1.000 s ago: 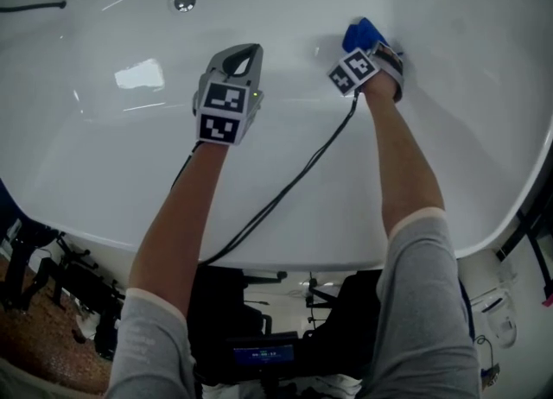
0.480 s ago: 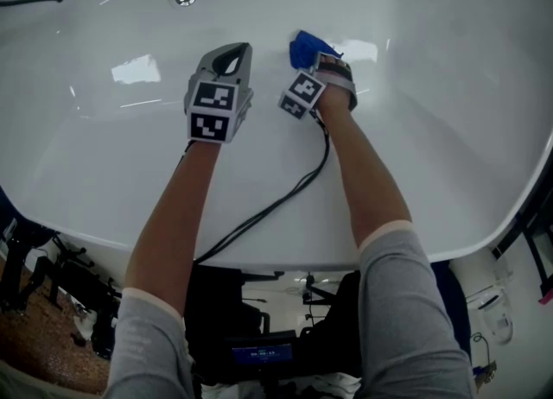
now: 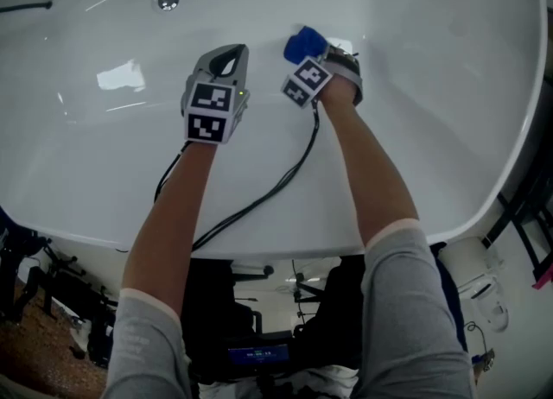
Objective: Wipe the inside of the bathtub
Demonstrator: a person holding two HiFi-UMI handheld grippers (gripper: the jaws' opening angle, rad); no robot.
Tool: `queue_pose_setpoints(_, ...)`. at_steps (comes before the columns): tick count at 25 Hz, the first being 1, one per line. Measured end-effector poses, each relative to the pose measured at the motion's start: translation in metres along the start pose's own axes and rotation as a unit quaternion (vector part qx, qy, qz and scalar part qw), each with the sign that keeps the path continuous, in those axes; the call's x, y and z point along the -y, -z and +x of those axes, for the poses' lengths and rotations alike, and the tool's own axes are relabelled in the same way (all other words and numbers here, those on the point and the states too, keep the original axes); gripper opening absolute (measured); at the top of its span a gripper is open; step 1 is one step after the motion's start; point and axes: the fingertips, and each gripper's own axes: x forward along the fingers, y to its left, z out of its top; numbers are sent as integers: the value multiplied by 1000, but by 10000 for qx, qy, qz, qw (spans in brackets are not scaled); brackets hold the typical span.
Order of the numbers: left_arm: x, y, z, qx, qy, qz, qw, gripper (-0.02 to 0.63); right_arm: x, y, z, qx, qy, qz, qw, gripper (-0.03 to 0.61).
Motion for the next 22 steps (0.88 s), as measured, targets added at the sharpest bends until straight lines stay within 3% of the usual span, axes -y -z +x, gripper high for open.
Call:
queue_pose_setpoints(2, 12, -4, 4, 39, 69, 13, 10000, 1, 43, 48, 8, -634, 584, -220, 9960, 104)
queue_pose_setpoints(5, 27, -7, 13, 53, 162, 93, 9998, 0, 57, 101, 27, -1412, 576, -1026, 9830, 106)
queue_pose_setpoints(7, 34, -5, 17, 23, 215, 122, 9997, 0, 37, 115, 30, -1678, 247, -1611, 9723, 106)
queue_pose_setpoints(9, 38, -3, 20, -11, 259, 153, 9995, 0, 7, 118, 33, -1848, -134, -1875, 9646, 106)
queue_pose_setpoints(15, 53, 1, 20, -30, 446, 152, 9989, 0, -42, 124, 25, -1845, -964, -1527, 9661, 104)
queue_pose_setpoints(22, 77, -16, 28, 127, 559, 24, 9984, 0, -81, 141, 4, -1937, -1973, -1872, 9426, 104)
